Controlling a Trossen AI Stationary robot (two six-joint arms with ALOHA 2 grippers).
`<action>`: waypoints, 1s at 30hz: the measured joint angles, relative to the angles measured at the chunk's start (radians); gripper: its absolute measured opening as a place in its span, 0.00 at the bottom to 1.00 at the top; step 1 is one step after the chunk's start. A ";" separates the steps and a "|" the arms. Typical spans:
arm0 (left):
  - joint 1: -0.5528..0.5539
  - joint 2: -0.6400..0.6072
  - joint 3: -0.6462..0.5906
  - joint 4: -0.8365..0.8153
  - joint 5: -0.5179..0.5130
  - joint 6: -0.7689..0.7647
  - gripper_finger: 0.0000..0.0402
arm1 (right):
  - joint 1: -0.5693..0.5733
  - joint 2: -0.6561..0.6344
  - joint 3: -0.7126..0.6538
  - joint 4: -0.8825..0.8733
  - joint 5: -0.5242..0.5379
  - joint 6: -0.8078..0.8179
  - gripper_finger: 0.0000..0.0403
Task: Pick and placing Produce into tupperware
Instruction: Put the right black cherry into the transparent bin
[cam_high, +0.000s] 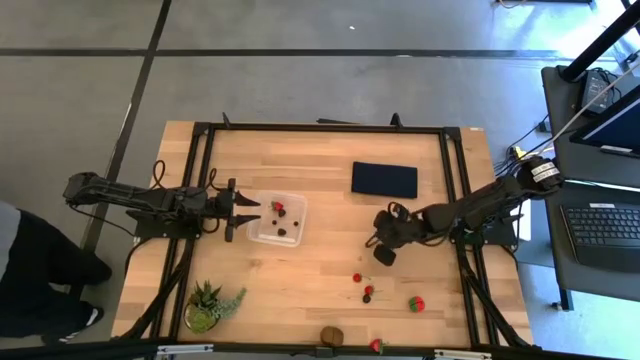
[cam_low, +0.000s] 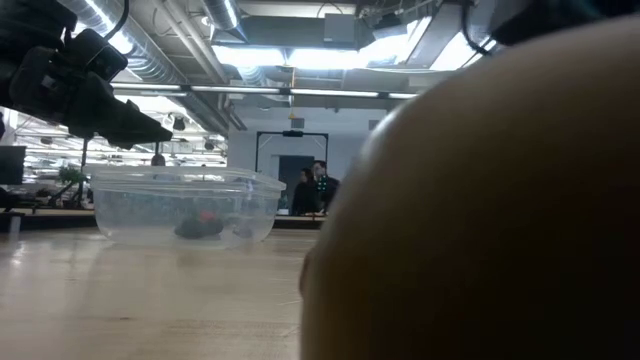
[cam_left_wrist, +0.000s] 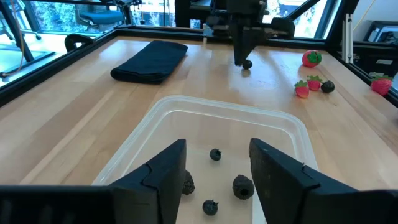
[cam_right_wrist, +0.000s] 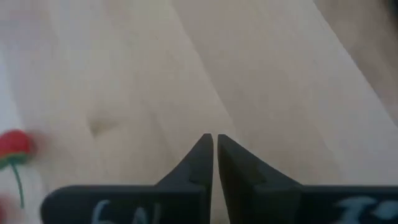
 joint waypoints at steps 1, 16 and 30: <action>0.000 0.000 0.000 0.000 0.000 0.000 0.42 | -0.008 0.000 0.039 -0.087 -0.020 0.020 0.08; 0.000 0.000 0.000 -0.013 0.000 -0.002 0.41 | -0.016 -0.001 0.352 -0.621 -0.125 0.110 0.55; 0.000 0.000 0.000 -0.011 0.001 -0.002 0.41 | 0.078 0.003 0.202 -0.432 -0.130 -0.185 0.64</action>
